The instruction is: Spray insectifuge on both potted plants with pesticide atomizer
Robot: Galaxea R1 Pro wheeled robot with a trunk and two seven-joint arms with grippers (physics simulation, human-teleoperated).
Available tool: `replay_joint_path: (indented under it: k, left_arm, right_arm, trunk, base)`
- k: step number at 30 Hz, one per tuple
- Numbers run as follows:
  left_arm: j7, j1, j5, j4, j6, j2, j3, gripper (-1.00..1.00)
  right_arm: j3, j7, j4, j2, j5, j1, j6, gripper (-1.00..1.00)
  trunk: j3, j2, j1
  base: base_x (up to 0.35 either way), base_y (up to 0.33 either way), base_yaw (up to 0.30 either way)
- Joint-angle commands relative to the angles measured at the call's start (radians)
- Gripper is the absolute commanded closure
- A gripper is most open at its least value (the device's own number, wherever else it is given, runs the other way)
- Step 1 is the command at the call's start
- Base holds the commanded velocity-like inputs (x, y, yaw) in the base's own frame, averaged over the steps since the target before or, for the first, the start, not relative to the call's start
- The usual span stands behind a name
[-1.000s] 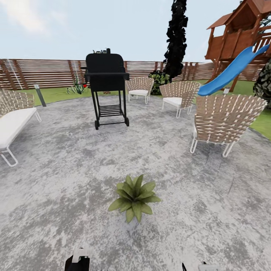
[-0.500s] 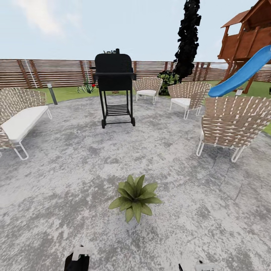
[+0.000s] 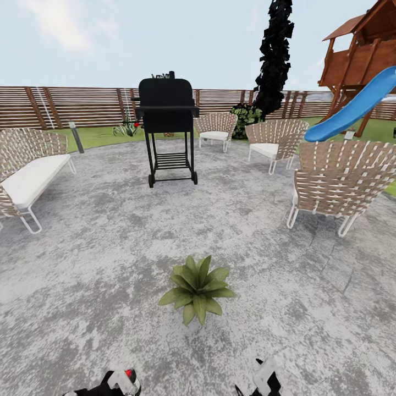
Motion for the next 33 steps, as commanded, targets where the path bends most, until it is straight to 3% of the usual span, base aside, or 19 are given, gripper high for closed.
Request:
replay_joint_path:
  k: [1, 4, 6, 10, 16, 30, 33]
  left_arm:
    - [-0.004, -0.006, -0.009, -0.006, 0.001, -0.005, -0.011, 1.0]
    - [-0.021, -0.024, -0.023, -0.023, 0.007, -0.02, -0.012, 1.0]
    - [-0.02, -0.024, -0.031, -0.035, -0.003, -0.008, 0.002, 1.0]
    - [0.002, -0.001, -0.01, -0.057, -0.025, 0.015, 0.022, 1.0]
    - [0.036, 0.032, 0.006, -0.078, -0.033, 0.04, 0.028, 1.0]
    - [0.115, -0.034, 0.013, -0.128, -0.029, 0.038, 0.034, 1.0]
    - [0.128, -0.071, 0.014, -0.148, -0.022, 0.038, 0.034, 1.0]
  right_arm:
    - [0.006, 0.006, -0.006, 0.005, 0.007, -0.006, 0.003, -1.0]
    - [0.003, 0.022, -0.011, 0.022, 0.006, -0.023, 0.018, -1.0]
    - [-0.008, 0.024, -0.012, 0.032, 0.004, -0.034, 0.007, -1.0]
    - [-0.031, 0.002, -0.01, 0.026, 0.002, -0.057, -0.016, -1.0]
    - [-0.049, -0.032, -0.002, 0.024, 0.002, -0.067, -0.023, -1.0]
    - [-0.051, -0.072, 0.0, 0.025, -0.001, -0.067, -0.024, -1.0]
    - [-0.051, -0.072, -0.002, 0.025, -0.002, -0.067, -0.024, -1.0]
  trunk:
    - [-0.001, 0.0, 0.0]
    - [-0.001, 0.0, 0.0]
    - [-0.001, 0.0, 0.0]
    - [-0.001, 0.0, 0.0]
    - [-0.001, 0.0, 0.0]
    - [-0.001, 0.0, 0.0]
    - [-0.001, 0.0, 0.0]
  base:
    - [0.0, 0.0, 0.0]
    - [0.0, 0.0, 0.0]
    - [0.0, 0.0, 0.0]
    - [0.0, 0.0, 0.0]
    - [0.0, 0.0, 0.0]
    - [0.0, 0.0, 0.0]
    - [0.0, 0.0, 0.0]
